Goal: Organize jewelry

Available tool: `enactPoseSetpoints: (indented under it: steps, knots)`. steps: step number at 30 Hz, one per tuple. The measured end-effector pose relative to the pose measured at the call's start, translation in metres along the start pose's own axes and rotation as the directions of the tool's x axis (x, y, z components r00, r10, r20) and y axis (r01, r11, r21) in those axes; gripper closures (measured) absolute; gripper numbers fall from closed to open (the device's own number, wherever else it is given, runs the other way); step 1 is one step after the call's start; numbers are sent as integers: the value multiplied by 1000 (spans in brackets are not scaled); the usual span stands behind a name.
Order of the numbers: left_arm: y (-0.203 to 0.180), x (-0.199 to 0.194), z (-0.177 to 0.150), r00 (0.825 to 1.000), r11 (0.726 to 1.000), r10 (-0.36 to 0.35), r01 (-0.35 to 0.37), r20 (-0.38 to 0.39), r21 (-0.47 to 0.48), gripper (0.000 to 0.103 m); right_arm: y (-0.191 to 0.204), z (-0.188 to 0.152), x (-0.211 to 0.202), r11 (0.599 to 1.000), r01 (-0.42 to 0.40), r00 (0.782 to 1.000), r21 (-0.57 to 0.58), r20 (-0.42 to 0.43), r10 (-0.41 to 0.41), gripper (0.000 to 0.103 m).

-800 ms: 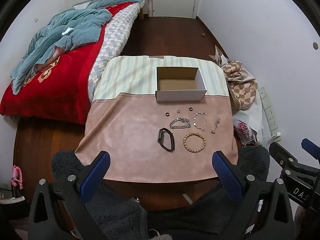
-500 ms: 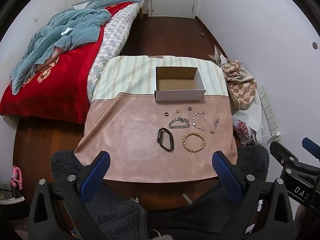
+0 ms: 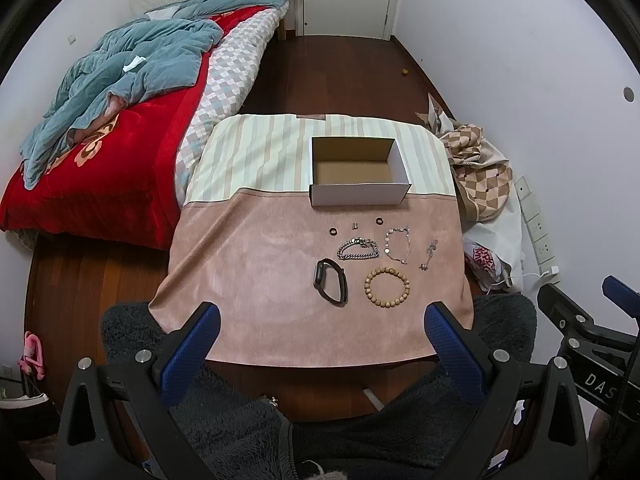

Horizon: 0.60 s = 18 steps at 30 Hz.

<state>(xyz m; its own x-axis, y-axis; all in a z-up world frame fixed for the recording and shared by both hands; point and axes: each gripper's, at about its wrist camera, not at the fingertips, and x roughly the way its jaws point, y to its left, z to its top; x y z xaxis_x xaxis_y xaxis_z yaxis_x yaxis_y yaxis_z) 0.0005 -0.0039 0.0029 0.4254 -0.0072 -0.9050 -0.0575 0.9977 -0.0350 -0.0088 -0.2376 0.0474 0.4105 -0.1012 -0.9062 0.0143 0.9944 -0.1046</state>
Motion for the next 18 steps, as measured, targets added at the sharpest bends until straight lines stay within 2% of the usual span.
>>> enactPoseSetpoints:
  steps: [18]
  knots:
    - [-1,-3,1,1000,1000,-3,3,4,2,0,-7,1,-5,1000,4,1000,2,12,-4,0]
